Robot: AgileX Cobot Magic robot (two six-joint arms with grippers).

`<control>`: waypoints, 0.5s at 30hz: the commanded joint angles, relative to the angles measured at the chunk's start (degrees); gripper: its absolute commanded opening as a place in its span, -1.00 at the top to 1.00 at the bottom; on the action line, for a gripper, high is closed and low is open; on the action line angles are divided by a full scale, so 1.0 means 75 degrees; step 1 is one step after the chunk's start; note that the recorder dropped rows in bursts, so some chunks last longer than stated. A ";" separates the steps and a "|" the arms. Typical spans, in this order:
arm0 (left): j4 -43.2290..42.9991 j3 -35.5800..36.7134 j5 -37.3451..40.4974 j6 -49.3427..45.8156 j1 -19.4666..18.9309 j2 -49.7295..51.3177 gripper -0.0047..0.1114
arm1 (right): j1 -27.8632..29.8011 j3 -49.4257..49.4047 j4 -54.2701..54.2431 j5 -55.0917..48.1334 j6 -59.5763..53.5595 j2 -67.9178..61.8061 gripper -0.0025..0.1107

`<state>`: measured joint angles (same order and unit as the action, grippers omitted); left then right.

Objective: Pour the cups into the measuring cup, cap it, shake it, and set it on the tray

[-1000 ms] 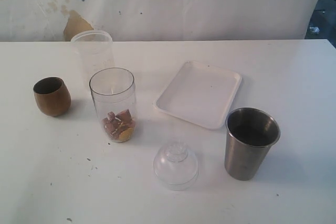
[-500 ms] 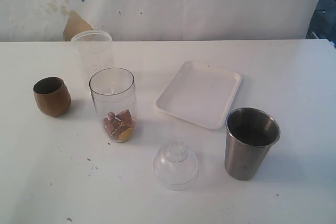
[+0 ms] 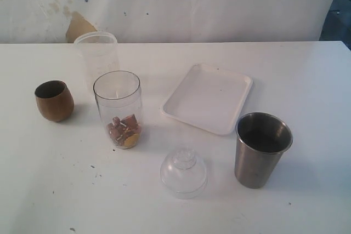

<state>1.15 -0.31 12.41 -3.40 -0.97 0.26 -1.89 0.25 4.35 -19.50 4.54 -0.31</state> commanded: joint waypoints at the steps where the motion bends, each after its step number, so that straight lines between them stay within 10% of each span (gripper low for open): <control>1: -0.0025 0.0042 -0.0103 0.0029 0.0003 -0.0035 0.92 | 0.0029 -0.0033 0.0017 0.0029 0.0031 0.0041 0.96; 7: -0.0025 0.0042 -0.0103 0.0029 0.0003 -0.0035 0.92 | 0.0029 -0.0033 0.0246 0.0581 -0.0051 0.0041 0.96; 15: -0.0025 0.0042 -0.0098 0.0016 0.0003 -0.0035 0.92 | 0.0029 -0.0033 0.0044 0.4654 0.1921 0.0041 0.96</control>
<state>0.94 -0.31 12.41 -3.40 -0.97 0.26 -1.89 0.12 4.75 9.81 11.83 -0.31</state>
